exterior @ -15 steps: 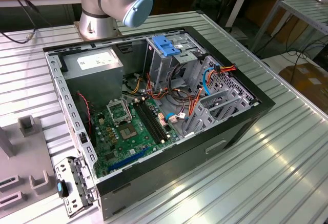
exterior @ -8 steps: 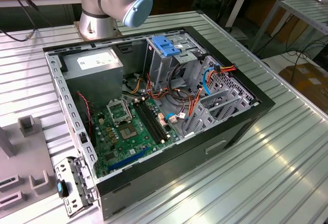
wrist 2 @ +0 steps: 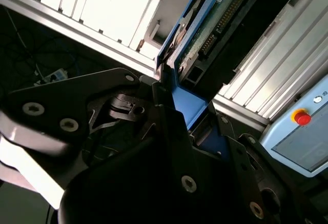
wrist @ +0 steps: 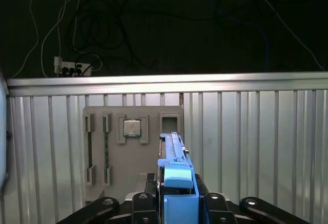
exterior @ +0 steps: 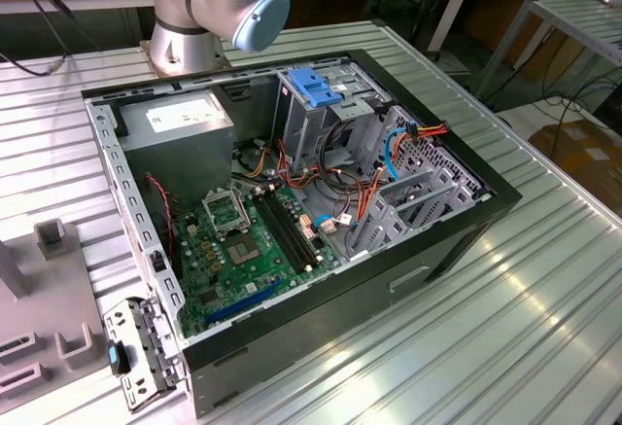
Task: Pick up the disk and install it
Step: 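Pick up the disk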
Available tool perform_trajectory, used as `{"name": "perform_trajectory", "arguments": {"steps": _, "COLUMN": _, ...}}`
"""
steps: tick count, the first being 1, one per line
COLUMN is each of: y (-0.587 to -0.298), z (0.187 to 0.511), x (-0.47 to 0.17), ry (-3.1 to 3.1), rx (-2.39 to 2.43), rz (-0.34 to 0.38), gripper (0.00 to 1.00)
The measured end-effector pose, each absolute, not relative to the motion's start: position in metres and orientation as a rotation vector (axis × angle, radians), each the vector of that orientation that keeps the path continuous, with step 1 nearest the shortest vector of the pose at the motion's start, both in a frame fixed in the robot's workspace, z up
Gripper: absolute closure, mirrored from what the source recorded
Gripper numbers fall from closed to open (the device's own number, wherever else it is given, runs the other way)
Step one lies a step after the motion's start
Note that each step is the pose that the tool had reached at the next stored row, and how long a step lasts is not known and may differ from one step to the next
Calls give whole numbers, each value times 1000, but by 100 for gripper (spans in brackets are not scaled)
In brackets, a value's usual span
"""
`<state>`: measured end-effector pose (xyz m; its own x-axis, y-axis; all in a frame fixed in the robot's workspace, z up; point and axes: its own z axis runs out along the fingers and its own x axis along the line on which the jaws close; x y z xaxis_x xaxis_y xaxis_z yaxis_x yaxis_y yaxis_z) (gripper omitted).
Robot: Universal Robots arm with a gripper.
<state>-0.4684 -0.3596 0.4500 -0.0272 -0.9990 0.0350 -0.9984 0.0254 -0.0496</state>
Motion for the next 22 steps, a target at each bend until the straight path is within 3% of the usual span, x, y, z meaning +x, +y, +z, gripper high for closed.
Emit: {"name": "perform_trajectory", "arguments": {"steps": 22, "y": -360, "z": 465, "x": -468, "ry": 2243, "rx": -2184, "rz": -94, "gripper": 63}}
